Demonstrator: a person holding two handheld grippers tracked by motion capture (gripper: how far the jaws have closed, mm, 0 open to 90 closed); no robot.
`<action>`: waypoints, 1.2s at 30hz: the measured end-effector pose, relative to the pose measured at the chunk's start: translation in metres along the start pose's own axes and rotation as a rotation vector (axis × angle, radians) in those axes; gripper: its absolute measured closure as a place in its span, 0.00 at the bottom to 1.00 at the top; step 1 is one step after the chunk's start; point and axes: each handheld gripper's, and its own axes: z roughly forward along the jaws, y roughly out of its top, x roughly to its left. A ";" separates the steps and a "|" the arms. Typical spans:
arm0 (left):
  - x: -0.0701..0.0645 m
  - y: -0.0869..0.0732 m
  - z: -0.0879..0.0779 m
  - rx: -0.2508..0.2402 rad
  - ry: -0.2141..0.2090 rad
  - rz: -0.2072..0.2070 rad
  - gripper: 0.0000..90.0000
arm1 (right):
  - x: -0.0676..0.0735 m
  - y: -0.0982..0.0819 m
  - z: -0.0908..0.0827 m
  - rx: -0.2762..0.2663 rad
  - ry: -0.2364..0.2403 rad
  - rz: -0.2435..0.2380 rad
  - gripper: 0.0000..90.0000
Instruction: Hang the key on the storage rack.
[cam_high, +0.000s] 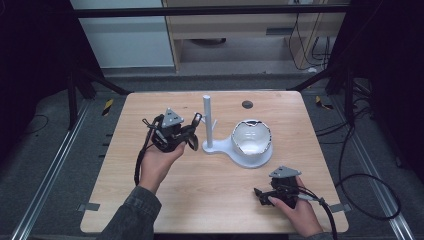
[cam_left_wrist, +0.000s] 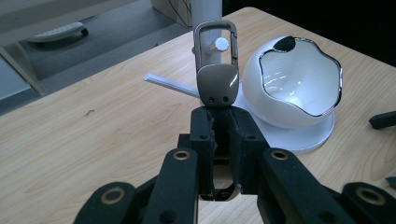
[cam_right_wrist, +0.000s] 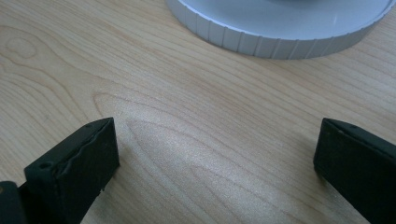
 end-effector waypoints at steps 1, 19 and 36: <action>0.000 0.000 0.001 0.001 -0.002 -0.001 0.89 | 0.000 0.000 0.000 0.000 0.000 0.000 0.01; -0.003 -0.001 0.015 -0.002 0.002 -0.009 0.89 | 0.000 0.000 0.000 0.002 0.000 0.002 0.01; -0.004 -0.003 0.024 -0.002 0.020 -0.002 0.89 | 0.000 -0.001 -0.001 0.002 -0.003 0.002 0.01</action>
